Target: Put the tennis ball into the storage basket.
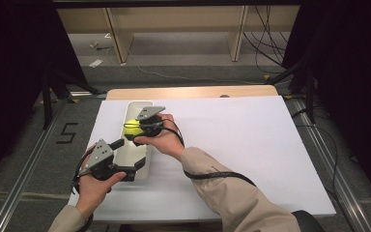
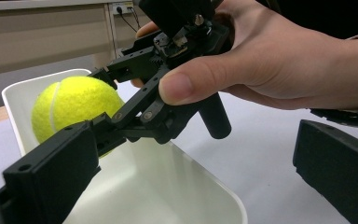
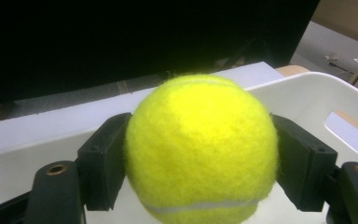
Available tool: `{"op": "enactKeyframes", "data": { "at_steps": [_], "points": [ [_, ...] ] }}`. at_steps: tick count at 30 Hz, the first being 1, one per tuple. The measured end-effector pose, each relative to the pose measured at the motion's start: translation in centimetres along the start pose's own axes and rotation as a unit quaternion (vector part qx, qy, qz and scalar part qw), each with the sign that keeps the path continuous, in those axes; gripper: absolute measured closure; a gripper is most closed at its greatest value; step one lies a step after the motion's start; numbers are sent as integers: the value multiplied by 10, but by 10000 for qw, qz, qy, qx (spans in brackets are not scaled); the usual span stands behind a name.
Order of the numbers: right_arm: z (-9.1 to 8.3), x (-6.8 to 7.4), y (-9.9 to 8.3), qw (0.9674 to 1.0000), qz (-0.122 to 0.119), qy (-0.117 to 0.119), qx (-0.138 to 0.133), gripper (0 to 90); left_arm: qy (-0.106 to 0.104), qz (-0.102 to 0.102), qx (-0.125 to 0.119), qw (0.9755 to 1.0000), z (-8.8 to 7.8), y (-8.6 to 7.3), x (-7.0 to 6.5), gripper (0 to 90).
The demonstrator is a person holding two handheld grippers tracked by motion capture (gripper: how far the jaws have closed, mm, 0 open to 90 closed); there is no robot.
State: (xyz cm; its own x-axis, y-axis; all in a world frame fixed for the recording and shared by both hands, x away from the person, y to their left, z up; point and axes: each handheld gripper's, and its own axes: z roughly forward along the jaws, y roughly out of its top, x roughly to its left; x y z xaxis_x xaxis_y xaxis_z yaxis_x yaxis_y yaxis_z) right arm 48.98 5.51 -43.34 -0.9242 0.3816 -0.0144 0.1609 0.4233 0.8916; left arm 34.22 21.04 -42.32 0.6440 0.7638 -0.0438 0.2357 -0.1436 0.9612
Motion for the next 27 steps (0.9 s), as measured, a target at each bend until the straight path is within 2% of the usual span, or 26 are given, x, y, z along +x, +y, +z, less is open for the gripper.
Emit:
{"op": "enactKeyframes", "data": {
  "at_steps": [12, 19, 21, 23, 25, 27],
  "points": [
    [3, 0, -1, 9999, -28, 30, 100, 275, -3, -1, 3, 10000, 0, 0, 0, 0],
    [3, 0, -2, 9998, 53, 96, 137, 268, -6, -2, 9, 10000, 0, 0, 0, 0],
    [3, 0, -2, 9997, 118, 144, 139, 249, -8, 1, 6, 10000, 0, 0, 0, 0],
    [3, 0, -2, 9997, 181, 161, 13, 201, -6, 3, 3, 10000, 0, 0, 0, 0],
    [1, -2, 1, 9997, 215, 118, -78, 154, -5, 0, 5, 10000, 0, 0, 0, 0],
    [-2, -3, 4, 9997, 221, 47, -76, 149, -6, -1, 0, 10000, 0, 0, 0, 0]
  ]
}}
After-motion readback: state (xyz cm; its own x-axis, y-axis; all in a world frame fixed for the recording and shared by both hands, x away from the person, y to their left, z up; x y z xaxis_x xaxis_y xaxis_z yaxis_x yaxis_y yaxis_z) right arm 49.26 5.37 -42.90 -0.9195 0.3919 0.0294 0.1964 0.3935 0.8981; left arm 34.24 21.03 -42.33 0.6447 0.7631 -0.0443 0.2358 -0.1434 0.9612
